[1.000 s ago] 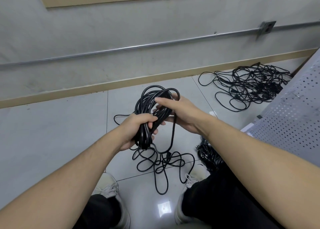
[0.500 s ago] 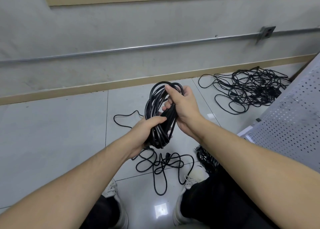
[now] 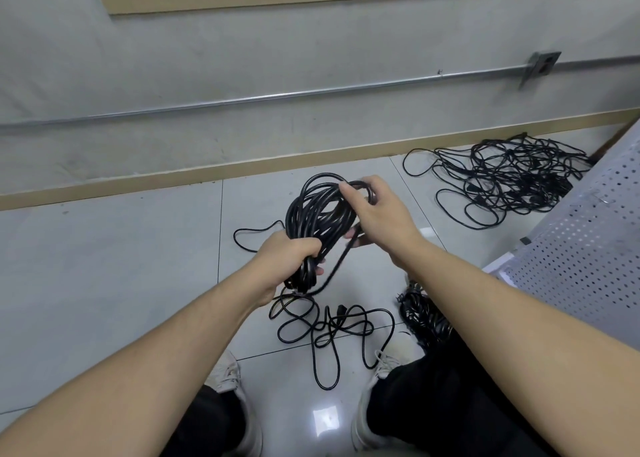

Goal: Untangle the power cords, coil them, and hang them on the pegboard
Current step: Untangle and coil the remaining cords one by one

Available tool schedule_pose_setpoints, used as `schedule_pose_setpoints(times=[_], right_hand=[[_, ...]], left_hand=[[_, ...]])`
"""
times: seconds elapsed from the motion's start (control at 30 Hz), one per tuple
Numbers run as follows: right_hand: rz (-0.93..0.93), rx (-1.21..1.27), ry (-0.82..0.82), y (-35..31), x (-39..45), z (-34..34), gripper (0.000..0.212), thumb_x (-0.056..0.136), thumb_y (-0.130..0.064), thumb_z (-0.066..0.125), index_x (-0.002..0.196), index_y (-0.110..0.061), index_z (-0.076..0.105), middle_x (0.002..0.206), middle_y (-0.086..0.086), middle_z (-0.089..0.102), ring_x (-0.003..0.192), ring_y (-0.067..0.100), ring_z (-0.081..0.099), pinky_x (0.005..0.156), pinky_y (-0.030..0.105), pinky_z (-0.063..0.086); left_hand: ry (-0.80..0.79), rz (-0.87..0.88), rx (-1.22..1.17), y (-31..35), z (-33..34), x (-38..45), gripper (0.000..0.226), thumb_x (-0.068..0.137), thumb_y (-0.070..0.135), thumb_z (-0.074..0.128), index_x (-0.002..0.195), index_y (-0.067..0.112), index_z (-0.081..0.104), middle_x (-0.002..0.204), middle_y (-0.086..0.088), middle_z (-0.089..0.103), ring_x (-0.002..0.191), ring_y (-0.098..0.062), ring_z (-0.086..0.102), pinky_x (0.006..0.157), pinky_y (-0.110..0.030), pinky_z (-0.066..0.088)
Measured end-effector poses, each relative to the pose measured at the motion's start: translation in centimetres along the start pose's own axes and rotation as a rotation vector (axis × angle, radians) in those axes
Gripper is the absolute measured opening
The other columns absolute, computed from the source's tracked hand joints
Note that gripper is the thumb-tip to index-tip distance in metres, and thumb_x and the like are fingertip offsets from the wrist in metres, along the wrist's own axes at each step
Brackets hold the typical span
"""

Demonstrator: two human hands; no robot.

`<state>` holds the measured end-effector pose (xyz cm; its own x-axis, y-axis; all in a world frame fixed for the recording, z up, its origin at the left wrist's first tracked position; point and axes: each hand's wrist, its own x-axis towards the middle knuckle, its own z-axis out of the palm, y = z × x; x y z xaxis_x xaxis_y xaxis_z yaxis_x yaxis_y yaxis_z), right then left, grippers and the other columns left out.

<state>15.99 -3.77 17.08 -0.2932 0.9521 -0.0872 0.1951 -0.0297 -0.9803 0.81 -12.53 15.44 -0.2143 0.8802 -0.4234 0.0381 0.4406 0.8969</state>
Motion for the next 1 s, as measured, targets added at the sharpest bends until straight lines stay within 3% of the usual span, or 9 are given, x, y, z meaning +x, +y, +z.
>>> schedule_pose_setpoints(times=[0.1, 0.17, 0.27, 0.4, 0.5, 0.67, 0.83, 0.93, 1.0], right_hand=[[-0.093, -0.212, 0.084, 0.1, 0.7, -0.6, 0.037, 0.1, -0.043, 0.06, 0.089, -0.008, 0.064, 0.077, 0.003, 0.07, 0.064, 0.017, 0.065, 0.074, 0.037, 0.056], [-0.094, -0.142, 0.045, 0.2, 1.0, -1.0, 0.035, 0.101, -0.04, 0.06, 0.084, -0.009, 0.064, 0.066, -0.005, 0.061, 0.056, 0.013, 0.056, 0.065, 0.038, 0.056], [-0.168, -0.178, -0.055, -0.2, 0.7, -1.6, 0.029, 0.103, -0.036, 0.058, 0.093, -0.011, 0.068, 0.064, -0.017, 0.055, 0.056, 0.0, 0.049, 0.06, 0.016, 0.044], [-0.249, -0.237, -0.172, -0.2, 0.9, -2.8, 0.019, 0.101, -0.029, 0.062, 0.091, -0.016, 0.072, 0.074, -0.017, 0.063, 0.068, -0.008, 0.052, 0.07, 0.007, 0.039], [-0.261, -0.249, -0.255, 0.2, 1.3, -3.0, 0.016, 0.099, -0.027, 0.065, 0.086, -0.021, 0.073, 0.084, -0.002, 0.07, 0.081, 0.002, 0.057, 0.079, 0.022, 0.045], [-0.211, -0.213, -0.396, 0.8, 1.6, -2.6, 0.016, 0.098, -0.021, 0.065, 0.084, -0.021, 0.072, 0.068, -0.024, 0.063, 0.065, -0.007, 0.051, 0.063, 0.005, 0.037], [-0.027, -0.197, -0.443, 2.0, 2.3, -2.7, 0.02, 0.093, -0.034, 0.07, 0.076, -0.026, 0.076, 0.06, -0.012, 0.048, 0.059, 0.008, 0.038, 0.054, 0.019, 0.031], [0.038, -0.19, -0.474, 2.7, 2.3, -2.7, 0.021, 0.096, -0.032, 0.068, 0.08, -0.02, 0.076, 0.056, -0.012, 0.05, 0.053, 0.008, 0.04, 0.053, 0.02, 0.035], [0.077, -0.205, -0.542, 3.3, 2.4, -3.4, 0.029, 0.099, -0.018, 0.063, 0.074, -0.019, 0.077, 0.061, -0.012, 0.062, 0.058, 0.004, 0.056, 0.066, 0.021, 0.046]], left_hand=[[0.047, 0.006, 0.053, -0.1, -0.8, 0.7, 0.006, 0.081, 0.005, 0.058, 0.082, 0.011, 0.059, 0.072, -0.008, 0.061, 0.072, -0.029, 0.071, 0.061, -0.032, 0.051], [0.039, 0.035, 0.149, 0.2, -1.2, 0.9, 0.011, 0.069, 0.015, 0.061, 0.078, 0.013, 0.053, 0.07, -0.009, 0.052, 0.069, -0.026, 0.057, 0.066, -0.035, 0.044], [-0.019, 0.091, 0.4, 0.1, -1.5, 1.1, 0.024, 0.077, 0.014, 0.066, 0.069, 0.018, 0.044, 0.064, 0.0, 0.044, 0.064, -0.017, 0.042, 0.059, -0.029, 0.032], [-0.251, 0.115, 0.62, 0.3, -1.0, 0.6, 0.024, 0.069, 0.021, 0.066, 0.068, 0.018, 0.042, 0.058, 0.006, 0.042, 0.056, -0.011, 0.038, 0.054, -0.029, 0.029], [-0.431, 0.134, 0.758, 0.6, -0.7, 0.3, 0.022, 0.06, 0.024, 0.061, 0.067, 0.015, 0.042, 0.061, 0.001, 0.041, 0.059, -0.015, 0.037, 0.058, -0.03, 0.03], [-0.679, 0.153, 0.85, 0.8, 0.0, -0.7, 0.029, 0.072, 0.019, 0.074, 0.058, 0.029, 0.051, 0.058, 0.011, 0.049, 0.057, -0.01, 0.044, 0.056, -0.024, 0.039], [-0.676, 0.269, 0.802, 1.2, 0.4, -1.6, 0.024, 0.081, 0.025, 0.086, 0.087, 0.01, 0.069, 0.082, -0.007, 0.073, 0.076, -0.02, 0.065, 0.079, -0.037, 0.055], [-0.55, 0.315, 0.766, 1.4, -0.1, -1.7, 0.02, 0.081, 0.024, 0.086, 0.085, 0.018, 0.067, 0.073, 0.012, 0.068, 0.07, -0.005, 0.061, 0.071, -0.022, 0.052], [-0.437, 0.353, 0.733, 1.8, -0.4, -1.9, 0.024, 0.08, 0.021, 0.086, 0.079, 0.027, 0.063, 0.069, 0.018, 0.066, 0.068, 0.001, 0.06, 0.068, -0.016, 0.048]])
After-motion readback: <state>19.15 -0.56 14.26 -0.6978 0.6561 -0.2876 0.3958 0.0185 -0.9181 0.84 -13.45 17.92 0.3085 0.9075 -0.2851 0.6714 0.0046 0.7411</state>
